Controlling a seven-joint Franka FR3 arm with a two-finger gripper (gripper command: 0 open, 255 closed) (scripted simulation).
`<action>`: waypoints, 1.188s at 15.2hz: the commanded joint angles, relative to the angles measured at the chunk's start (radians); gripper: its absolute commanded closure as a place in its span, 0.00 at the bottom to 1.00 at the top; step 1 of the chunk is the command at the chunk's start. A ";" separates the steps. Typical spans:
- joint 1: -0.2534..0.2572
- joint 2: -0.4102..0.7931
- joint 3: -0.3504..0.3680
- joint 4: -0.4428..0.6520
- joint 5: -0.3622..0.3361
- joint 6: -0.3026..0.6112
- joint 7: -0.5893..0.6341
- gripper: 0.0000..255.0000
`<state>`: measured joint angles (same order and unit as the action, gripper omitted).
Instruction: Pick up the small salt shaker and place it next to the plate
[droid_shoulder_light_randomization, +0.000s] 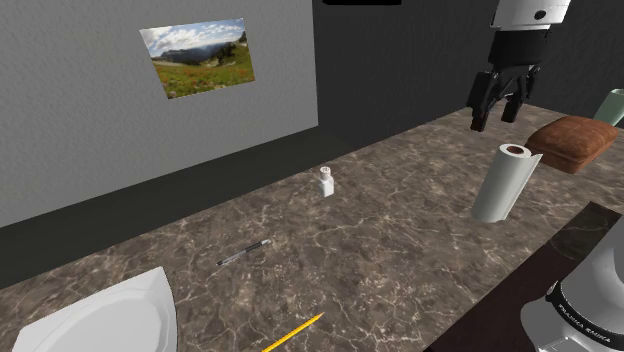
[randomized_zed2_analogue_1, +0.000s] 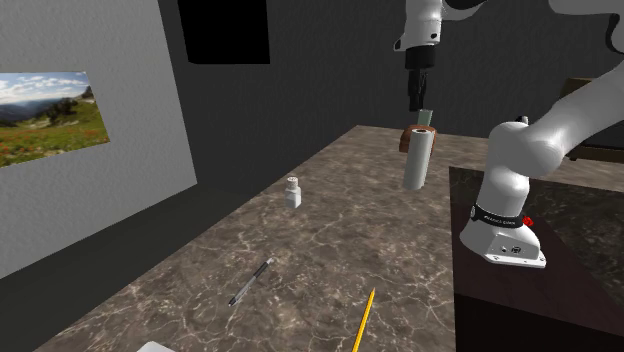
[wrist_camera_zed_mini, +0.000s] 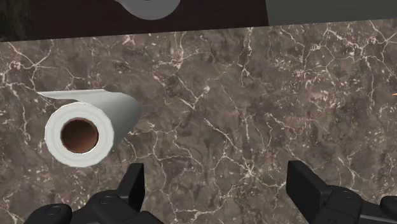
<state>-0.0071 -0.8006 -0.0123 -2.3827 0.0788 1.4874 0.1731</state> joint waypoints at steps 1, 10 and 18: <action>0.000 0.000 0.000 0.000 0.000 0.000 0.000 0.00; 0.030 0.241 0.126 0.001 0.015 0.294 0.088 0.00; 0.036 0.514 0.227 0.099 -0.042 0.509 0.194 0.00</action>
<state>0.0281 -0.3249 0.1999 -2.3015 0.0478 1.9693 0.3484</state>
